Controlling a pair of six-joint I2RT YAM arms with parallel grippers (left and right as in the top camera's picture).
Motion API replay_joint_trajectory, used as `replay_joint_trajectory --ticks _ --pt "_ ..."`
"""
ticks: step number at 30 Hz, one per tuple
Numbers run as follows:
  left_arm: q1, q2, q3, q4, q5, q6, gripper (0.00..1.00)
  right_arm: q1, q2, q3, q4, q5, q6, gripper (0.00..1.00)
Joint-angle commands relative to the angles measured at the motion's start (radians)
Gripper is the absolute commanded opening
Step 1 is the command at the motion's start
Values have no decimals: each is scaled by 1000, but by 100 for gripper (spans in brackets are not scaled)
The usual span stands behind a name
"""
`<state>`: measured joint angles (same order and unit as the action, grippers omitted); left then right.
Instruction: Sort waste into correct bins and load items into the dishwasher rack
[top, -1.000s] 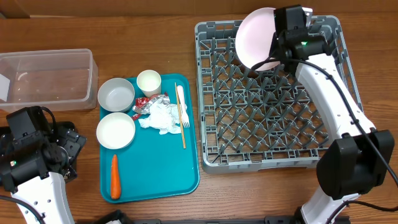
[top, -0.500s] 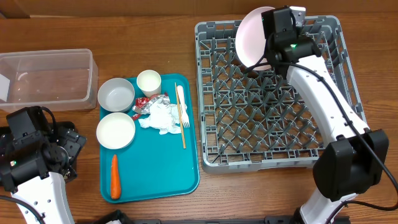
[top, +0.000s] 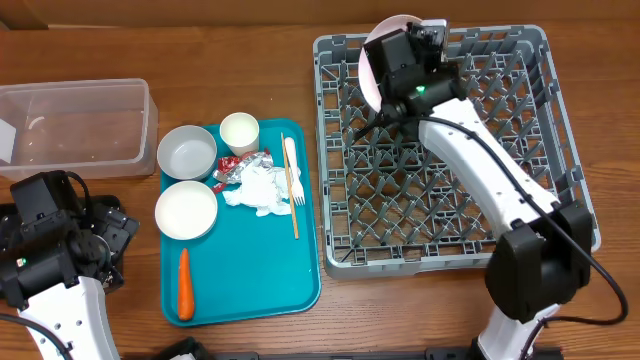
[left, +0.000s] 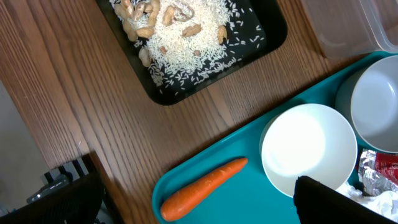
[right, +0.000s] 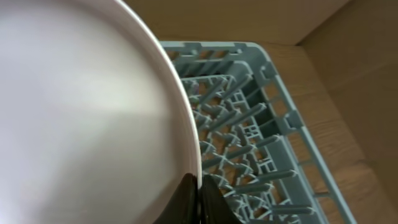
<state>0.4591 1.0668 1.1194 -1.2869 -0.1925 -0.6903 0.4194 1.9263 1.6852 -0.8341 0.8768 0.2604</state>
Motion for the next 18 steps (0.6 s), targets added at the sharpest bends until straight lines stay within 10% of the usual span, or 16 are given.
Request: replay_joint_trajectory --ticks 1,18 --pt "5 -7 16 1 -20 -20 100 0 28 23 -5 105 -3 4" --pt "5 -7 16 1 -20 -20 100 40 27 33 -34 139 -4 5"
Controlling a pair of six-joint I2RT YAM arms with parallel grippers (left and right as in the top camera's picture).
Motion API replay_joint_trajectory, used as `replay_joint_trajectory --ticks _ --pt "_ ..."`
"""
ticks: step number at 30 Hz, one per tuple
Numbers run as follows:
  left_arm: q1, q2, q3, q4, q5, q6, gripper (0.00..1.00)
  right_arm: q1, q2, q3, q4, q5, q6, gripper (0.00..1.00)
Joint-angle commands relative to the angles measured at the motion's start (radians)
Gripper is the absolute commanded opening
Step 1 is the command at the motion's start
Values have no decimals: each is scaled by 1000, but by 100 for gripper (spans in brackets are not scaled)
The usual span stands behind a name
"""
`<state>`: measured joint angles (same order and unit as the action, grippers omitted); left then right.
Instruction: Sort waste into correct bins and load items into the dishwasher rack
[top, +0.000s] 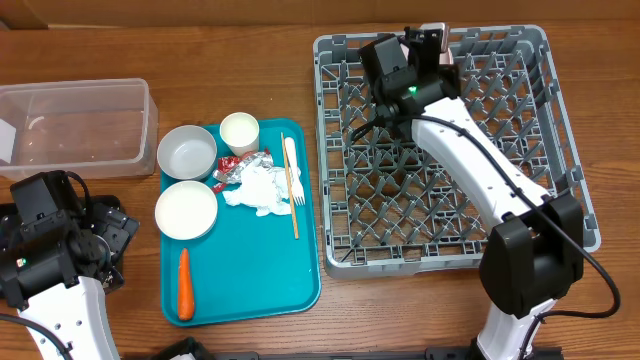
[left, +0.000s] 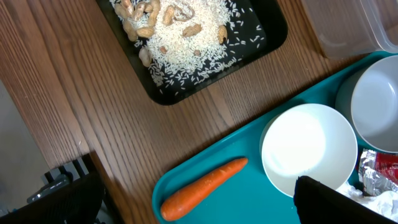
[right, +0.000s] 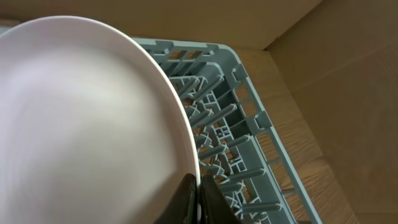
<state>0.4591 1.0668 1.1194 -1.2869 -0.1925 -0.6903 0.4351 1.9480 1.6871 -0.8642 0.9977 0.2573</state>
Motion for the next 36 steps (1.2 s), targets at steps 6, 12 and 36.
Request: replay_joint_trajectory --ticks 6,12,36 --pt "5 -7 16 1 -20 -20 100 65 5 31 -13 -93 0 24" --pt "5 -7 16 2 -20 -20 100 83 -2 67 -65 -264 40 70" --pt "5 -7 16 1 -20 -20 100 -64 -103 504 -401 -677 185 100"
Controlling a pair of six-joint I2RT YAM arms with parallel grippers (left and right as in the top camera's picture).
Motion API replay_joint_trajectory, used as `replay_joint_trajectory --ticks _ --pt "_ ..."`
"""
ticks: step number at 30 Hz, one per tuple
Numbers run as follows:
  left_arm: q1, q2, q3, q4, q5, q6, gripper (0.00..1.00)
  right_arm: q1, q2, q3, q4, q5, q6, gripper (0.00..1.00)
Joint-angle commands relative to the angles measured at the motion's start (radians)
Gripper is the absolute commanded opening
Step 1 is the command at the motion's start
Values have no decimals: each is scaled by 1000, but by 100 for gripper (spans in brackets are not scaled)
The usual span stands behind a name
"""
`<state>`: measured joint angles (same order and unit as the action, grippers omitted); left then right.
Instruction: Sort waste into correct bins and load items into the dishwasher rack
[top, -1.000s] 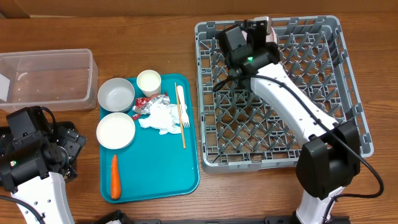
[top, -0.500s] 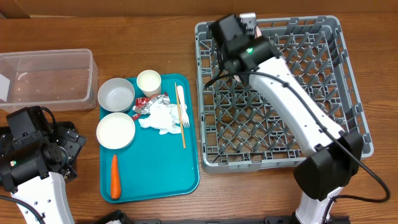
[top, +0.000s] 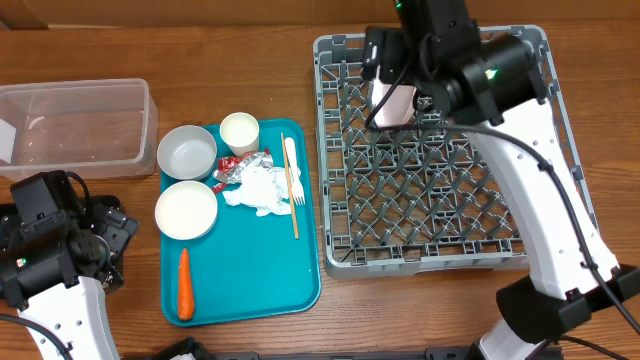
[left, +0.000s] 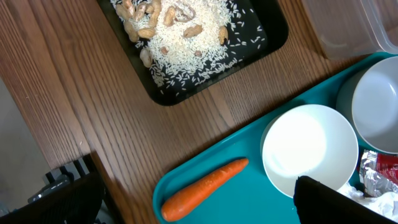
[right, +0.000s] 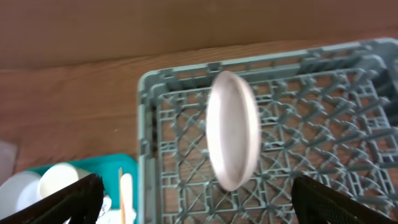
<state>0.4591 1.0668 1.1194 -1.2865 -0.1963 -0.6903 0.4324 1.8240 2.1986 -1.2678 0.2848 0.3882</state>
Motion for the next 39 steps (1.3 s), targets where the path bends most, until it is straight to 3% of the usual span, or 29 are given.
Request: replay_joint_trajectory --ticks 1,4,5,9,24,29,39 --pt "5 -7 16 1 -16 -20 100 -86 29 -13 6 36 63 99" --pt "5 -7 16 1 -16 -20 100 -164 52 -32 8 33 105 52" --pt "5 -7 16 1 -16 -20 100 -194 64 -39 9 23 114 41" --pt "5 -7 16 1 -16 -20 100 -266 122 -39 10 -49 113 20" --pt "5 -7 16 1 -16 -20 100 -286 298 -39 66 -351 79 16" --pt "5 -7 16 1 -16 -20 100 -286 297 -38 80 -552 -34 16" --pt "5 -7 16 1 -16 -20 100 -286 251 -37 62 -557 -30 11"
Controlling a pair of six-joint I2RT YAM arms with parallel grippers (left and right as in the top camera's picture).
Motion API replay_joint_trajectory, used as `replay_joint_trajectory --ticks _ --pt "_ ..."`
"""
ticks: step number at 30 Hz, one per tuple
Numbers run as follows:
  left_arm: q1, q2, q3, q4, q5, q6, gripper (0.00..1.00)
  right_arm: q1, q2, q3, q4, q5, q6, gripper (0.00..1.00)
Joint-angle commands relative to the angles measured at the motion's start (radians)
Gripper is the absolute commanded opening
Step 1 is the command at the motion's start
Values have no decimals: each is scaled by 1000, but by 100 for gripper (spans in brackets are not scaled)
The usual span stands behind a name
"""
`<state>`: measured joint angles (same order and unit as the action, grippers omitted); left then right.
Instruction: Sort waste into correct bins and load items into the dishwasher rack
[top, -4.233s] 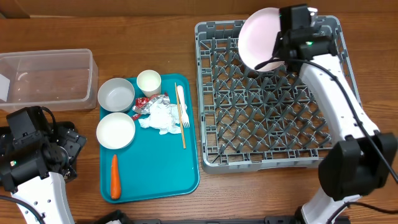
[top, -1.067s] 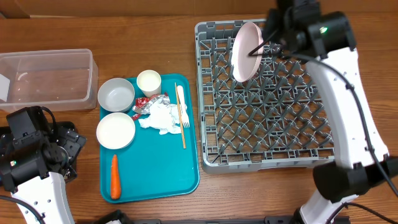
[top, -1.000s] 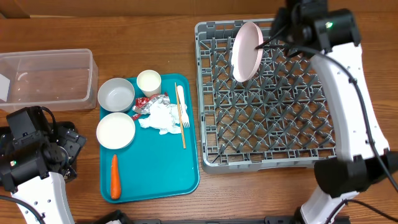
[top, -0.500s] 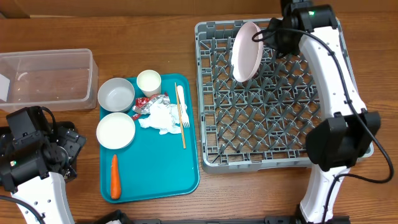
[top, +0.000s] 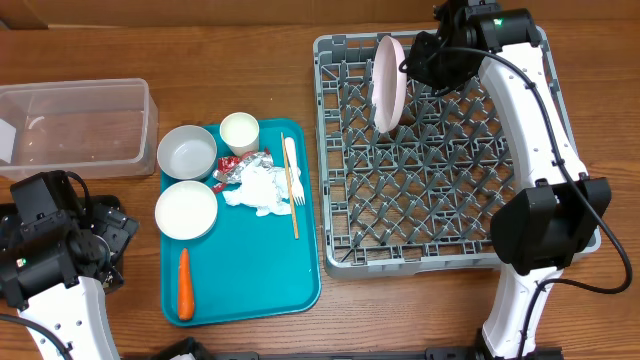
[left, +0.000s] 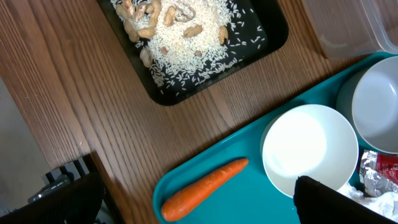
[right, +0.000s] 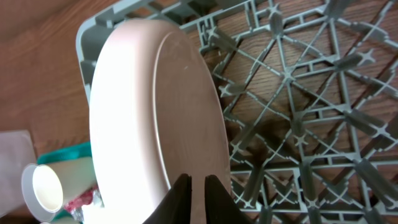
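A pale pink plate (top: 388, 82) (right: 155, 112) stands on edge among the back-left tines of the grey dishwasher rack (top: 440, 240). My right gripper (top: 412, 62) (right: 198, 182) is against the plate's back, its fingers nearly together with nothing gripped between them. The teal tray (top: 260, 280) carries a carrot (top: 185, 283) (left: 204, 188), a white bowl (top: 186, 209) (left: 309, 149), a grey bowl (top: 187, 152), a paper cup (top: 239, 131), a red-and-silver wrapper (top: 238, 165), a crumpled tissue (top: 262, 190) and a fork (top: 292, 172). My left gripper (left: 199, 210) hangs open above the tray's left edge.
A clear plastic bin (top: 70, 125) sits at the back left. A black tray of rice and peanuts (left: 186, 37) lies on the wood left of the teal tray, under my left arm in the overhead view.
My right gripper was wide open and high above the rack; now it is low at the plate's right side with fingers nearly shut. The plate stands more upright. The left arm has not moved.
My right gripper held the plate by its rim over the rack's back-left corner, then lower among the tines. Later the plate leaned in the rack while the gripper was open and high. Now the gripper is against the standing plate. The left arm stayed still.
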<state>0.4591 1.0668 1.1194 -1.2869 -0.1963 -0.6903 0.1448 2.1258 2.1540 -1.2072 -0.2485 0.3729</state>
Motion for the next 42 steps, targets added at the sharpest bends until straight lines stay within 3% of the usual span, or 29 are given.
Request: replay_joint_trajectory --ticks 1,6,11,14,19,21,29,42 --pt "5 -7 16 2 -16 -20 100 2 -64 8 3 -24 -14 11" --pt "5 -7 16 1 -16 -20 100 2 -143 8 -1 -92 -57 12" --pt "5 -7 16 1 -16 -20 100 2 -216 8 -30 -93 -56 26" --pt "5 -7 16 1 -16 -20 100 8 -248 8 -48 -94 -56 45" --pt "5 -7 16 1 -16 -20 100 85 -263 8 -97 -94 -105 94" --pt "5 -7 16 2 -16 -20 100 141 -261 5 -120 -93 -150 99" --pt "5 -7 16 1 -16 -20 100 364 -248 -51 -84 39 -188 100" --pt "5 -7 16 1 -16 -20 100 521 -242 -412 211 39 -241 100"
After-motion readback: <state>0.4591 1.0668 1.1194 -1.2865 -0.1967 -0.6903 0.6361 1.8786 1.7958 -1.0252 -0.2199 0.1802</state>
